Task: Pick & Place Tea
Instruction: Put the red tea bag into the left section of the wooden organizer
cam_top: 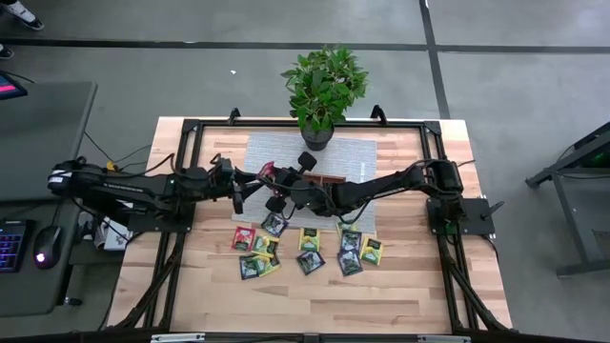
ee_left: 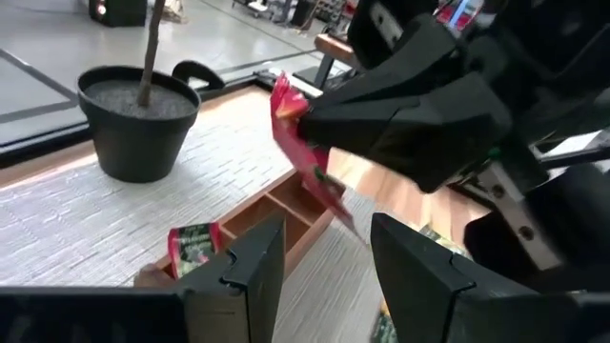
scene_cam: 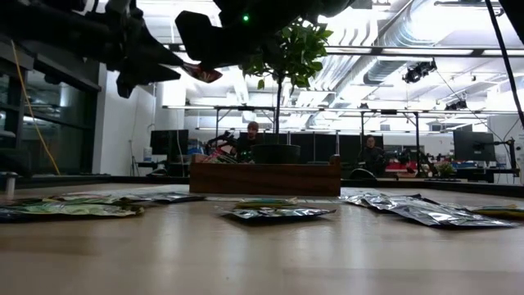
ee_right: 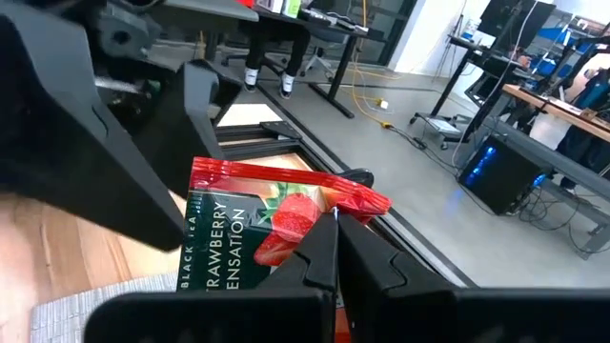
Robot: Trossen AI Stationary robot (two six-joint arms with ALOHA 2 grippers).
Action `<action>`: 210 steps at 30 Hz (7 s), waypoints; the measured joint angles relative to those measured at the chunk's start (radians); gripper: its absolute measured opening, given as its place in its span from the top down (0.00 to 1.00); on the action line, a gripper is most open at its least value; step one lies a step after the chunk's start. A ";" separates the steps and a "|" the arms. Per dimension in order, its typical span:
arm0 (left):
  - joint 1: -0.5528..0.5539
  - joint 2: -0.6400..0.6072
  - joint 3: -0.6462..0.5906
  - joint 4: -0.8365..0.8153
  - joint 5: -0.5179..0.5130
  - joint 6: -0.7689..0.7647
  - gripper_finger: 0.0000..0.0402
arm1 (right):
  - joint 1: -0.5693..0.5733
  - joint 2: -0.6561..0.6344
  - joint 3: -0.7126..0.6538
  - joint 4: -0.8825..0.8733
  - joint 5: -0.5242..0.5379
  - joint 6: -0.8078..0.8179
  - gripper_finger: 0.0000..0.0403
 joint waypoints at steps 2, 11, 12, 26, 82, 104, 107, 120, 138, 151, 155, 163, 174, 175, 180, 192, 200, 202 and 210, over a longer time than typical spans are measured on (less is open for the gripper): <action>0.000 0.014 0.000 0.014 -0.010 -0.001 0.62 | 0.000 0.000 0.000 0.000 0.000 0.000 1.00; 0.000 0.019 0.000 0.075 -0.060 0.003 0.62 | 0.000 0.000 0.000 0.000 -0.008 0.000 1.00; 0.000 0.019 0.000 0.074 -0.061 0.003 0.62 | 0.000 0.000 0.000 0.000 -0.008 0.000 1.00; 0.000 0.129 0.000 0.146 -0.055 -0.021 0.69 | -0.005 0.001 0.000 0.005 -0.025 -0.011 1.00; 0.216 0.432 0.705 -0.959 0.325 0.679 1.00 | -0.025 -0.356 -0.010 -1.042 -0.417 0.507 0.50; 0.196 0.736 1.095 -1.171 0.325 0.871 1.00 | -0.087 -0.277 -0.011 -0.640 -0.537 0.240 0.50; 0.196 0.736 1.096 -1.183 0.318 0.872 1.00 | -0.090 -0.277 -0.011 -0.594 -0.541 0.241 0.50; 0.196 0.735 1.097 -1.168 0.330 0.874 1.00 | -0.105 -0.245 -0.011 -0.553 -0.591 0.262 0.58; 0.196 0.736 1.097 -1.204 0.341 0.889 1.00 | -0.098 -0.247 -0.010 -0.608 -0.566 0.185 0.99; 0.285 0.651 1.197 -1.355 0.224 0.956 0.96 | -0.094 -0.247 -0.015 -0.657 -0.518 0.219 1.00; 0.324 0.588 1.184 -1.320 0.239 0.949 0.94 | -0.082 -0.249 -0.012 -0.590 -0.472 0.236 1.00; 0.435 0.343 1.015 -1.141 0.341 0.887 0.92 | -0.059 -0.255 -0.012 -0.392 -0.440 0.225 1.00; 0.517 -0.011 0.589 -0.662 0.604 0.658 0.92 | -0.093 -0.256 -0.012 -0.147 -0.503 0.160 1.00; 0.517 -0.036 0.560 -0.621 0.610 0.638 0.92 | -0.098 -0.256 -0.012 -0.123 -0.521 0.145 1.00; 0.518 -0.124 0.439 -0.423 0.650 0.530 0.92 | -0.109 -0.257 -0.012 0.016 -0.584 0.099 1.00; 0.517 -0.100 0.356 0.052 0.765 0.243 0.64 | -0.114 -0.258 -0.011 0.283 -0.686 0.060 1.00; 0.517 -0.037 0.356 0.106 0.788 0.173 0.42 | -0.118 -0.257 -0.011 0.272 -0.689 0.060 1.00; 0.517 -0.020 0.356 0.122 0.789 0.164 0.41 | -0.118 -0.257 -0.011 0.255 -0.690 0.060 1.00; 0.517 0.052 0.356 0.264 0.822 0.108 0.42 | -0.118 -0.257 -0.011 0.233 -0.680 0.060 1.00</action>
